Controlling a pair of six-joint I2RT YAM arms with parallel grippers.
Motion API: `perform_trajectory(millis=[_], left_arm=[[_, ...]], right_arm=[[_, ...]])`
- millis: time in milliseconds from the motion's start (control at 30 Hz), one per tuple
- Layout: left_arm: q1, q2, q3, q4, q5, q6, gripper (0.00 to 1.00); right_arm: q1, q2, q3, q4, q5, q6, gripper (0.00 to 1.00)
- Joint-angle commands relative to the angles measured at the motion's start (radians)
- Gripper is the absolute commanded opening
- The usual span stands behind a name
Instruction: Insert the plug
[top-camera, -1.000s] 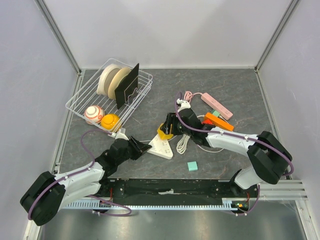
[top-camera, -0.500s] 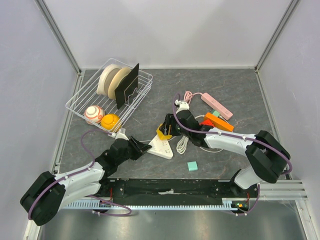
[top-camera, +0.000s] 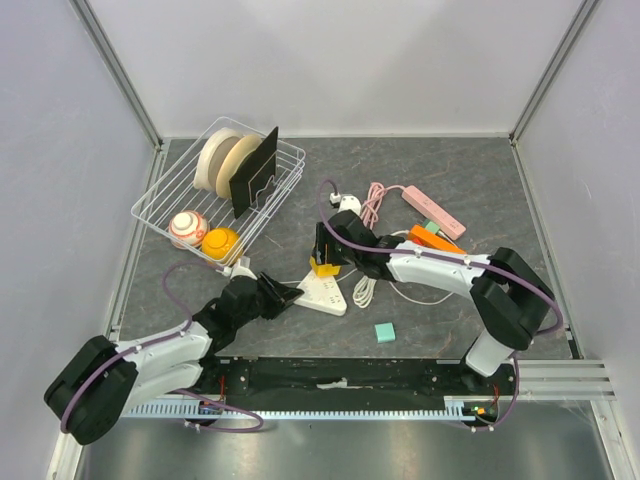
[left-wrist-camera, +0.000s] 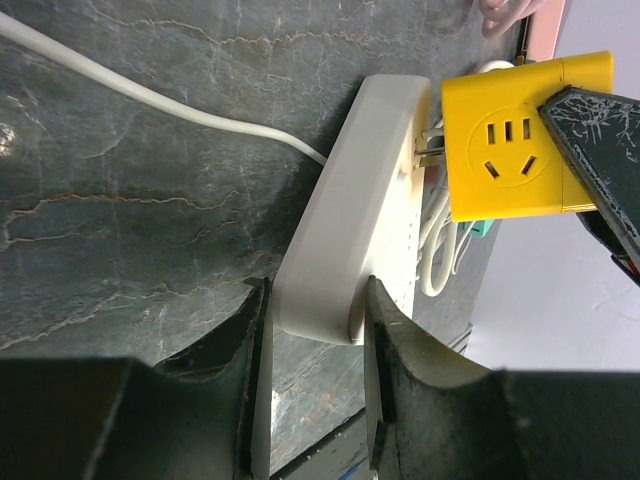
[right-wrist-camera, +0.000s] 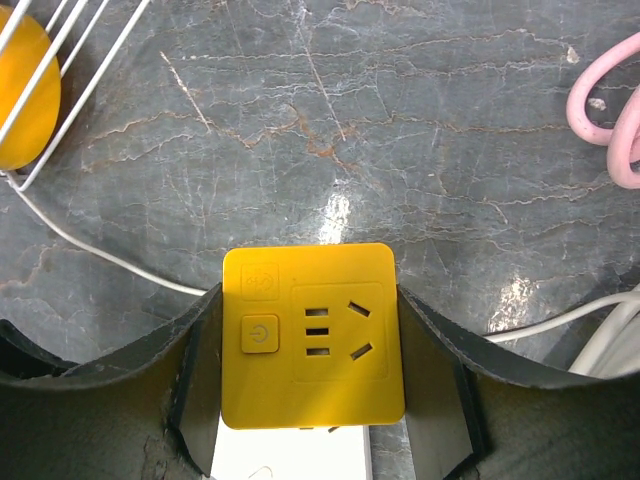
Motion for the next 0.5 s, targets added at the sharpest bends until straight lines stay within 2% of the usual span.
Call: perform_trajectory(millis=[0, 333, 467], left_arm=[[-0.01, 0.068, -0.019, -0.059, -0.003, 0.021, 0.02], [-0.016, -0.02, -0.038, -0.067, 0.005, -0.062, 0.02], [-0.016, -0.029, -0.004, -0.092, 0.002, -0.056, 0.02]], right_arm=[[0.084, 0.091, -0.05, -0.261, -0.056, 0.032, 0.0], [0.237, 0.088, -0.082, -0.353, 0.065, 0.108, 0.0], [0.251, 0.114, -0.087, -0.378, 0.07, 0.13, 0.0]])
